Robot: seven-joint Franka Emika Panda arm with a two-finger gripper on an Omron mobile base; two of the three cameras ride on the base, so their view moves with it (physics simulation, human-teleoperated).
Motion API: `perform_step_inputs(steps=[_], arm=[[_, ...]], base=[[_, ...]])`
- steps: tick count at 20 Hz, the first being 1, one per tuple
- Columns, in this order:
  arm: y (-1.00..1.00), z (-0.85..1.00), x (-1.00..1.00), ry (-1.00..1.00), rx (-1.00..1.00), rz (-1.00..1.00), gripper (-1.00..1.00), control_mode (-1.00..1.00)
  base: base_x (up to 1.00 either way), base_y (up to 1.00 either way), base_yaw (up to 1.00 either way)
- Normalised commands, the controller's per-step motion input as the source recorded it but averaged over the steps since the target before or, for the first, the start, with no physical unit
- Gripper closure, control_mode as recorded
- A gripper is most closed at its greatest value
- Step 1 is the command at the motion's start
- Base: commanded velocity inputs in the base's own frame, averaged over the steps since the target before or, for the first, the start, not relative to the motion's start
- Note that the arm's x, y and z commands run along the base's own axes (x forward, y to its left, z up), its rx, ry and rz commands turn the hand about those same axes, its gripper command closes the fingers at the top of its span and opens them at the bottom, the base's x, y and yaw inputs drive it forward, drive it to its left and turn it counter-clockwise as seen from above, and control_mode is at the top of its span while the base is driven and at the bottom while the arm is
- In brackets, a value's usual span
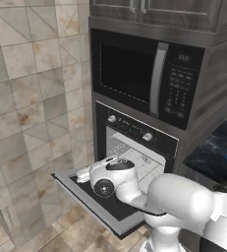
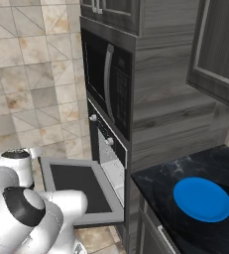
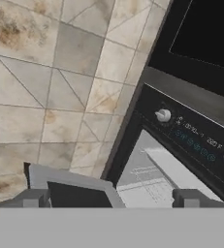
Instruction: Place the fish on the bottom rack of the oven, and slide the tray back inside. Close the oven door.
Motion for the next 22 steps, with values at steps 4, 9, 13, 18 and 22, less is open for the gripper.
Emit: perform_step_inputs(steps=[4,9,13,18,22], arm=[[1.0,0.0,-0.55,0.0,-0.5,0.04,-1.0,-1.0],[0.94,-0.1,-0.46,0.05,-0.59,0.05,-1.0,-1.0],[0.65,-0.63,-0.35,0.0,-0.61,0.07,-1.0,-1.0],[0.13,-0.99,-0.16,-0.2,-0.52,0.08,-1.0,-1.0],[0.0,-1.0,0.0,-0.16,-0.48,0.05,-1.0,-1.0]], base=[[0.0,0.0,0.0],[0.0,0.0,0.0],[0.0,0.0,0.0],[0.0,0.0,0.0],[0.0,0.0,0.0]])
